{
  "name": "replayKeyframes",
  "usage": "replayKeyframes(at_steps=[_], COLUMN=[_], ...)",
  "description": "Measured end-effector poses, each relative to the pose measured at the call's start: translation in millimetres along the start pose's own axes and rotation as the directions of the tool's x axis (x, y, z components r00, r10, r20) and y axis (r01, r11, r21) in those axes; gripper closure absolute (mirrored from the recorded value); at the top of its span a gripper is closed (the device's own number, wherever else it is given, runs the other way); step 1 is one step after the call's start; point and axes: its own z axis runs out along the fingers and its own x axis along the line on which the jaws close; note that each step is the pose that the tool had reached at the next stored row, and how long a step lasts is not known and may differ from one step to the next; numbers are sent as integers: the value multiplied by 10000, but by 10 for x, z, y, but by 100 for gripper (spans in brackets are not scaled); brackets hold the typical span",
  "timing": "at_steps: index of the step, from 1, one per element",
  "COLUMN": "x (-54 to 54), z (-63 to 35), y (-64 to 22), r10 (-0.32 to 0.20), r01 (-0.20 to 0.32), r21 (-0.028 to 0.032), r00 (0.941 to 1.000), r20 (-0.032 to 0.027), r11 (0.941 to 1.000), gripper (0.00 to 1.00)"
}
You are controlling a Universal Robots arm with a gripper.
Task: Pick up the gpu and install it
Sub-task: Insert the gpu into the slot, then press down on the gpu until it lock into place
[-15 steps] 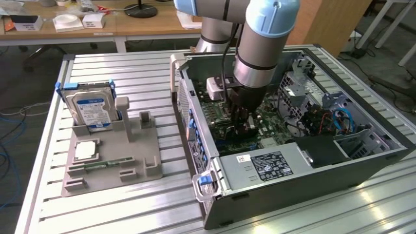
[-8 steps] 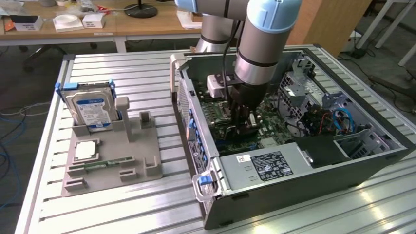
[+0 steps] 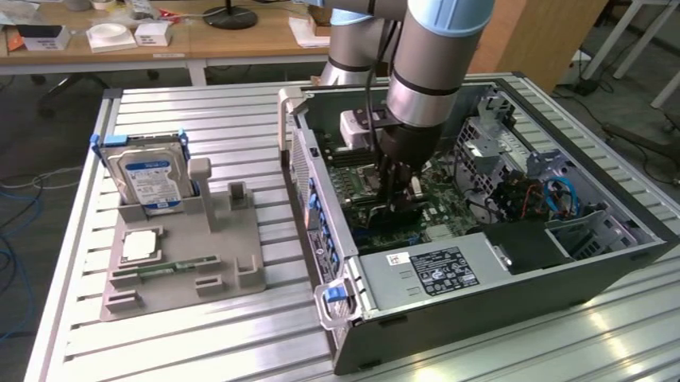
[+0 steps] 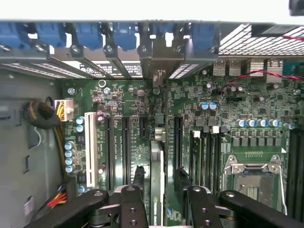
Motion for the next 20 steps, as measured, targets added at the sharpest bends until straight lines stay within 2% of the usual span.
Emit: replayKeyframes(at_steps=[6, 7, 8, 9, 11, 13, 20], x=[-3, -4, -4, -3, -3, -3, -3], z=[-189, -204, -204, -204, -204, -205, -205], y=[-2, 1, 4, 3, 3, 3, 3], r10=[0, 2, 0, -1, -1, -1, -1], r01=[0, -2, 0, 1, 1, 0, 1], r21=[61, 81, 98, 99, 100, 100, 100], r00=[10000, 10000, 10000, 10000, 10000, 10000, 10000], r20=[1, 1, 3, 3, 3, 2, 2], r11=[10000, 10000, 10000, 10000, 9999, 10000, 10000], gripper=[62, 69, 75, 75, 86, 90, 90])
